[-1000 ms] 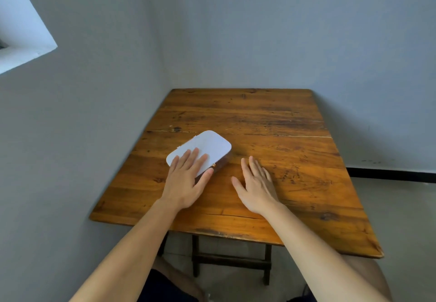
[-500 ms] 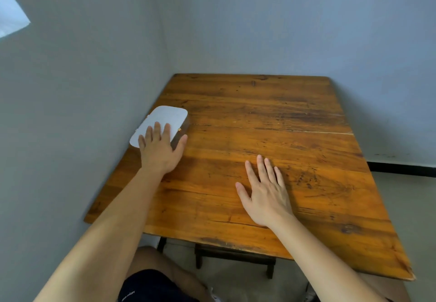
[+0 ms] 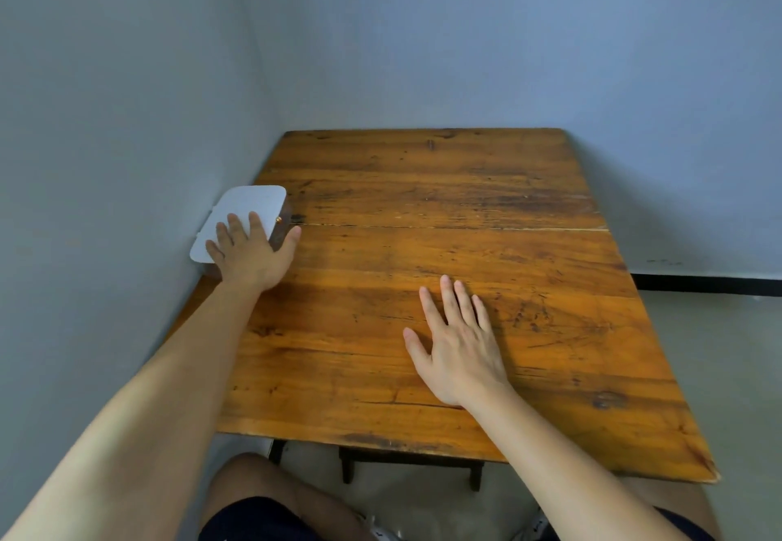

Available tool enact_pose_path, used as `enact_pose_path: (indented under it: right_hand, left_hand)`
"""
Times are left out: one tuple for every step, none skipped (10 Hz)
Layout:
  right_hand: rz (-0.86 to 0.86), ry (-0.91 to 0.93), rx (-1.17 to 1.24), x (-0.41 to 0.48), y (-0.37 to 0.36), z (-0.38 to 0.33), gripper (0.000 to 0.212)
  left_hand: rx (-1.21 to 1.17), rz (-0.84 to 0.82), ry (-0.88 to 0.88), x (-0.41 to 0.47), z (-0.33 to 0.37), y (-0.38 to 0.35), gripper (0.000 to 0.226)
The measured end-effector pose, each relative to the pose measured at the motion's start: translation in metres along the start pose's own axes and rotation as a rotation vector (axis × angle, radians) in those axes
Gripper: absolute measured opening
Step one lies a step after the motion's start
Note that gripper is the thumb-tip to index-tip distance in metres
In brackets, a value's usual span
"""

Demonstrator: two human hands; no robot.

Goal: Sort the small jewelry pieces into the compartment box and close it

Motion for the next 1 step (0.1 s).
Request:
enact_pose_path:
  right_hand:
    - [0.003, 0.002, 0.009, 0.0001, 0.0003, -0.0014, 0.074]
  left_hand:
    - [-0.006, 0.108, -0.161, -0.0188, 0.0172, -0.0029, 0.090]
Point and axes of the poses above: each hand's wrist, its own x-axis towards the middle knuckle, its own y-axis out of the back of the hand, z = x × y, the point moved 7 cm from there along x, towards the middle knuckle, and after that the axes turned 14 degrees about -z, right-handed, at the moved point
